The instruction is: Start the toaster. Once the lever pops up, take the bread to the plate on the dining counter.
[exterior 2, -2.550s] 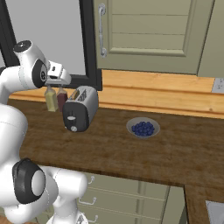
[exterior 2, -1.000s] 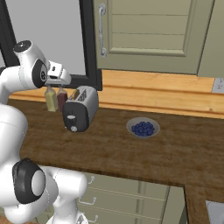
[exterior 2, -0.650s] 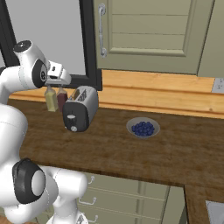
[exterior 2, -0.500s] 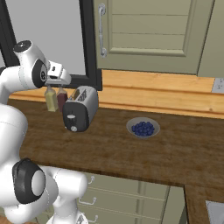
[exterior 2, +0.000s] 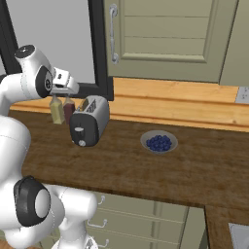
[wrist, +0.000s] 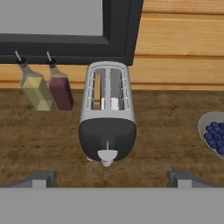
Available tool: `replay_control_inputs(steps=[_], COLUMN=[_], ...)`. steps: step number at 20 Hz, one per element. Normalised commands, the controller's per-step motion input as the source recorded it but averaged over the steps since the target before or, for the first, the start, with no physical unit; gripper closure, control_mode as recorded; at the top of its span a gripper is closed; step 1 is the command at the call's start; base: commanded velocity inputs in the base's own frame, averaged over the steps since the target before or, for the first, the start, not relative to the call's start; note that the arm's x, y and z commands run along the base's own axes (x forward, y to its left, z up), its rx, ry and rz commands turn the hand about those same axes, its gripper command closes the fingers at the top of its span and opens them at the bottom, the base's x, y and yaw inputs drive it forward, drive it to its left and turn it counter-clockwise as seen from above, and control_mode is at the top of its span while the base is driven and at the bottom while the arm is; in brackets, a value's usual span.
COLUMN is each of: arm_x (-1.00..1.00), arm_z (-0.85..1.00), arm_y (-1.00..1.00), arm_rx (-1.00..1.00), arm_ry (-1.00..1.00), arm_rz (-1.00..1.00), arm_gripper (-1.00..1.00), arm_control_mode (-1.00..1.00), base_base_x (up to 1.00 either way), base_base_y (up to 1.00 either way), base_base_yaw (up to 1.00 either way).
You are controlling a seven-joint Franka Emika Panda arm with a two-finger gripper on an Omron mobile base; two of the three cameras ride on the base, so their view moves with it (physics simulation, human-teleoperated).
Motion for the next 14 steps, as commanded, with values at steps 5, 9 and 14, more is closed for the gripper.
replay_control_inputs(steps=[5,9,14], arm_x=[0.0,0.0,0.0], arm_z=[0.0,0.0,0.0], arm_y=[0.0,0.0,0.0], arm_rx=[0.0,0.0,0.0], arm_ry=[0.0,0.0,-0.03], arm_rz=[0.0,0.0,0.0], arm_gripper=[-1.0,-1.0,-1.0], arm_control_mode=[-1.0,-1.0,-1.0], base_base_x=[0.0,0.0,0.0], base_base_y=[0.0,0.0,0.0], base_base_yaw=[0.0,0.0,0.0])
